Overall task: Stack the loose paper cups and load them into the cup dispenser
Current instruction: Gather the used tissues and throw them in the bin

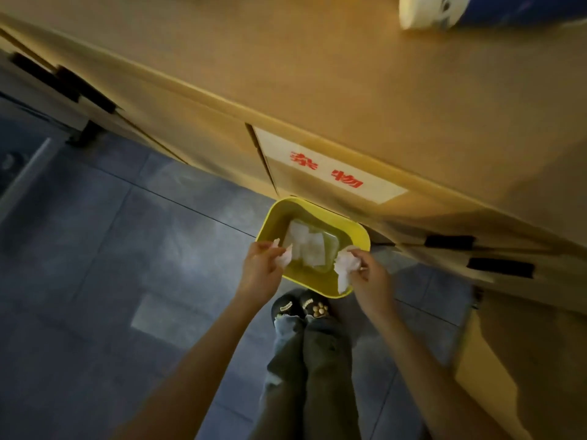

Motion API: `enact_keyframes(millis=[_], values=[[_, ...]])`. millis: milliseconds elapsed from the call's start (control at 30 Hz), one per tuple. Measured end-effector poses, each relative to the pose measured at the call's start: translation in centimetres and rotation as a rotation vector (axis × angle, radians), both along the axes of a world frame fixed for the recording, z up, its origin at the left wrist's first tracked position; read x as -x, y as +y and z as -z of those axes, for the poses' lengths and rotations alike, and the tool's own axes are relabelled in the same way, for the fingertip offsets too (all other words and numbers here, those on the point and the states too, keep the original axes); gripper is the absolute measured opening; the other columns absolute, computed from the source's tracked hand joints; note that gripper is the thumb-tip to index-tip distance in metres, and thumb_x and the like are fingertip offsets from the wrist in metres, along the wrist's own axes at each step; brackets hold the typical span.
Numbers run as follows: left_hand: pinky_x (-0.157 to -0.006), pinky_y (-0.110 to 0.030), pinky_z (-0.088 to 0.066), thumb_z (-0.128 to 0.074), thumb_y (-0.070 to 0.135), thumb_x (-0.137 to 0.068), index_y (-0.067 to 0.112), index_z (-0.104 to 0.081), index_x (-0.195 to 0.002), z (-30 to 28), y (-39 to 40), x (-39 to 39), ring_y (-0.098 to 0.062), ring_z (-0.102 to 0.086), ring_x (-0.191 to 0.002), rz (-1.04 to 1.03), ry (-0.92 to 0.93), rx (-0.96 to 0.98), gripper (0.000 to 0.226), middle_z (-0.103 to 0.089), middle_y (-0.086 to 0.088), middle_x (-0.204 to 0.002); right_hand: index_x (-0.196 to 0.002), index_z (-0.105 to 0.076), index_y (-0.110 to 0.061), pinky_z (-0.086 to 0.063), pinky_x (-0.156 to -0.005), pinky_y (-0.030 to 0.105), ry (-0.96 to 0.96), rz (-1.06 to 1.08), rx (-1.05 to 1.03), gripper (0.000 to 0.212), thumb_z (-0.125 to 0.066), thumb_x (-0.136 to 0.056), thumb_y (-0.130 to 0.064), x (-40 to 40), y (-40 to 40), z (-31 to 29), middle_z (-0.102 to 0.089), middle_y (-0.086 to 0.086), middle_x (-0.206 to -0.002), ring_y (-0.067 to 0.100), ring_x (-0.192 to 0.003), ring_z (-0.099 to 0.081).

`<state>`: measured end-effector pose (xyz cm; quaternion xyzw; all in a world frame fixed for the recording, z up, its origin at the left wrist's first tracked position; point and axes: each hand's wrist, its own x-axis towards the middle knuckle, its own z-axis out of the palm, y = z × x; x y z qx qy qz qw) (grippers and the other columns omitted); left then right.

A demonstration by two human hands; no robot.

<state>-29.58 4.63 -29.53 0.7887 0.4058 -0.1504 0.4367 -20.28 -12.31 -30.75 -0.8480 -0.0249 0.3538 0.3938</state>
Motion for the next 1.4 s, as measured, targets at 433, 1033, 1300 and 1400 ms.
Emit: enact_keyframes(millis=[433,1033,1300,1400], values=[[-0.077,-0.04,-0.054,-0.059,0.02,-0.084,0.014,-0.062,-0.112,18.2,-0.4,-1.5,-0.03,-0.061,-0.097,0.188,0.1,-0.171,0.029,-0.061,-0.011,-0.115,-0.131,-0.045,-0.011,-0.04,-0.102,0.041,0.157,-0.265,0.132,0.047,-0.054,-0.085,0.001,-1.0,1.5,21.1,-0.048,0.019,-0.135,0.036,-0.124,-0.045],[-0.078,-0.035,-0.047,-0.046,0.033,-0.09,0.015,-0.065,-0.101,1.4,0.6,-4.9,-0.027,-0.061,-0.097,0.283,0.061,-0.054,0.028,-0.069,-0.009,-0.105,-0.092,-0.061,-0.017,-0.045,-0.076,0.035,0.155,-0.25,-0.012,0.016,-0.046,-0.091,-0.017,-5.1,3.2,0.8,-0.063,0.002,-0.087,0.022,-0.089,-0.059],[-0.082,-0.039,-0.049,-0.051,0.028,-0.085,0.015,-0.067,-0.096,-16.0,3.0,-10.5,-0.031,-0.062,-0.1,0.473,-0.069,-0.122,0.023,-0.07,-0.013,-0.105,-0.081,-0.06,-0.007,-0.049,-0.068,0.04,-0.133,-0.425,-0.041,0.016,-0.051,-0.087,-0.019,-8.4,5.8,-16.6,-0.064,0.016,-0.072,0.027,-0.068,-0.059],[-0.081,-0.039,-0.049,-0.053,0.028,-0.085,0.014,-0.068,-0.095,-22.3,3.5,-12.8,-0.032,-0.063,-0.098,0.519,-0.17,-0.198,0.023,-0.071,-0.017,-0.1,-0.083,-0.062,-0.005,-0.048,-0.071,0.042,-0.228,-0.379,-0.119,0.014,-0.052,-0.087,-0.015,-9.9,6.1,-23.2,-0.062,0.017,-0.074,0.021,-0.069,-0.055]])
